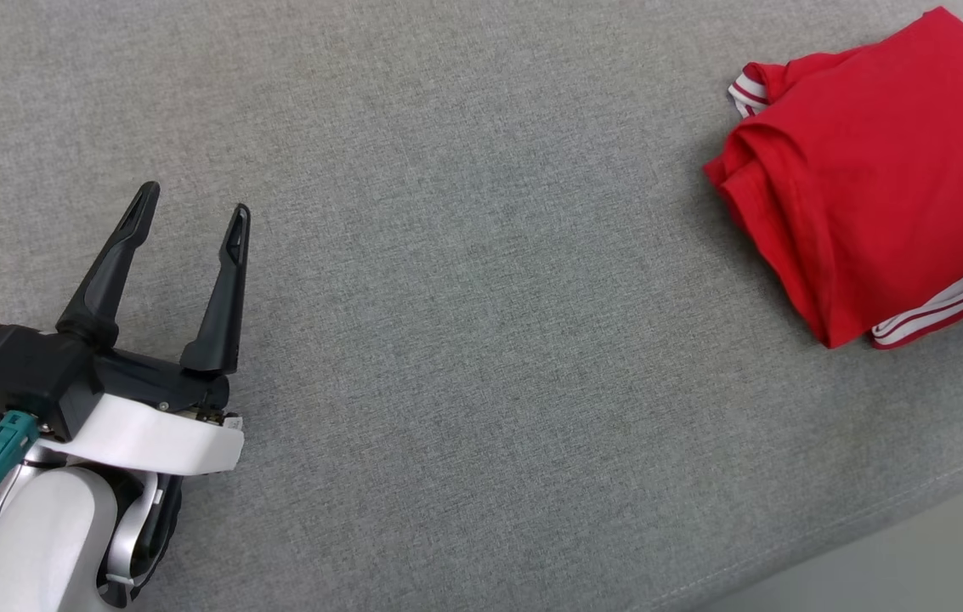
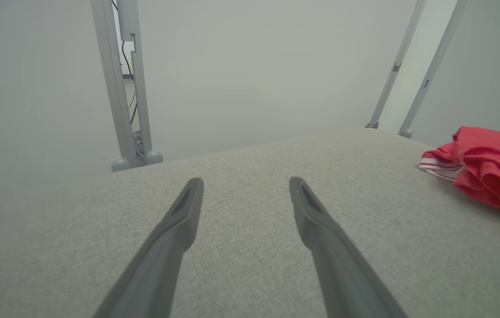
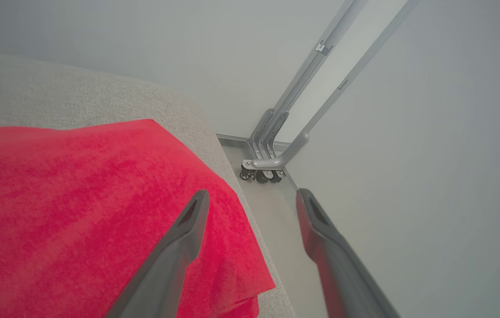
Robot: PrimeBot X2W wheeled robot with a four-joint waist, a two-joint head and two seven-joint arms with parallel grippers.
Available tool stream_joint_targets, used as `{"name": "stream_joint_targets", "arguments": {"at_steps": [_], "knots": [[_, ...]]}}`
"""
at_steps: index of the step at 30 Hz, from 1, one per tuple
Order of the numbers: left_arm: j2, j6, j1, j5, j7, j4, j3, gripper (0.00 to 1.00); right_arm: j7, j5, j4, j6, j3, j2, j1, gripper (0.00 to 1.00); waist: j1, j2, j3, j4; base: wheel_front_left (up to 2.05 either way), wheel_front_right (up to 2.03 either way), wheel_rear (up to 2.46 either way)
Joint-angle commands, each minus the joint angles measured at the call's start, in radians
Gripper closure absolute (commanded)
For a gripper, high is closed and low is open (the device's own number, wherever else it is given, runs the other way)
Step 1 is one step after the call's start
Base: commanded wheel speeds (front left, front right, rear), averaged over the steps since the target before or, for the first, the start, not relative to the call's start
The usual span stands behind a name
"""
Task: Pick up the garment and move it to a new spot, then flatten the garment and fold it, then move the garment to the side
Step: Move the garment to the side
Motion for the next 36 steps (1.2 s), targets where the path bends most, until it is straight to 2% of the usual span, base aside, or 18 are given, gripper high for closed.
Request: {"name": "stream_joint_targets", "arguments": {"at_steps": [1,9,13,17,22,27,36], "knots": [[0.005,0.001,-0.008,-0.001,-0.004,0.003,0.002,0.0,-0.003,0.002,-0.021,-0.001,-0.005,0.013,0.008,0.0,0.0,0.0,-0.007,0.001,0.0,0.0,0.0],[-0.012,0.011,0.019,-0.016,-0.033,0.042,0.005,0.0,-0.084,0.111,-0.292,-0.001,-0.012,0.127,0.101,0.0,0.0,0.0,-0.094,0.04,0.0,0.0,0.0],[-0.027,0.021,0.027,-0.027,-0.049,0.058,0.013,0.0,-0.115,0.135,-0.396,-0.001,0.016,0.152,0.156,0.0,0.0,0.0,-0.144,0.086,0.0,0.0,0.0],[-0.04,0.031,0.038,-0.036,-0.063,0.071,0.025,0.0,-0.137,0.178,-0.439,-0.001,0.072,0.162,0.198,0.0,0.0,0.0,-0.189,0.144,0.0,0.0,0.0],[-0.049,0.041,0.049,-0.046,-0.076,0.087,0.041,0.0,-0.153,0.257,-0.409,-0.001,0.183,0.162,0.237,0.0,0.0,0.0,-0.233,0.213,0.0,0.0,0.0],[-0.052,0.043,0.079,-0.053,-0.084,0.112,0.054,0.0,-0.183,0.284,-0.337,-0.001,0.257,0.162,0.273,0.0,0.0,0.0,-0.289,0.265,0.0,0.0,0.0],[-0.059,0.054,0.18,-0.06,-0.092,0.14,0.05,0.0,-0.22,0.303,-0.194,-0.001,0.319,0.162,0.366,0.0,0.0,0.0,-0.397,0.305,0.0,0.0,0.0]]}}
